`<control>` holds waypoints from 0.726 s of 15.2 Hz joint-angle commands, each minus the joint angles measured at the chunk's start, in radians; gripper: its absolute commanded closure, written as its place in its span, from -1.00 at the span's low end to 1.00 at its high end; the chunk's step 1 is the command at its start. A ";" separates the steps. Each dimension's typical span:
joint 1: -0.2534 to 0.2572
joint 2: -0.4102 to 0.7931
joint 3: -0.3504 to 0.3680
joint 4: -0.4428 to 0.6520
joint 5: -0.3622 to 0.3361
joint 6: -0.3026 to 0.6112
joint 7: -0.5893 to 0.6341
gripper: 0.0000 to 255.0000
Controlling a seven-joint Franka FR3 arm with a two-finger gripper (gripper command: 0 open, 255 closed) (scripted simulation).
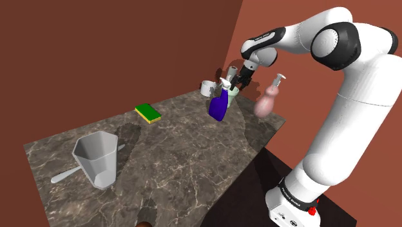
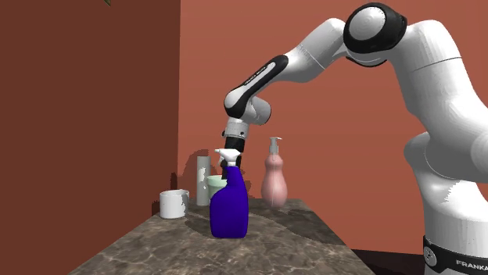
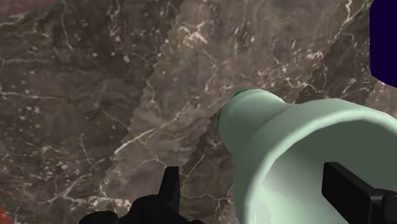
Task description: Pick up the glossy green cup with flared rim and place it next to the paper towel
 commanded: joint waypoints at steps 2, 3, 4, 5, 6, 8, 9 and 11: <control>0.000 -0.043 -0.012 0.031 -0.032 -0.067 0.021 -1.00; 0.000 -0.055 -0.015 0.042 -0.041 -0.090 0.027 -1.00; 0.000 -0.055 -0.015 0.042 -0.042 -0.090 0.027 -1.00; 0.000 -0.055 -0.015 0.042 -0.042 -0.090 0.027 -1.00; 0.000 -0.055 -0.015 0.042 -0.042 -0.089 0.027 -1.00; 0.000 -0.055 -0.015 0.042 -0.042 -0.090 0.027 -1.00; 0.000 -0.055 -0.015 0.042 -0.042 -0.090 0.027 -1.00; 0.000 -0.055 -0.015 0.042 -0.042 -0.090 0.027 -1.00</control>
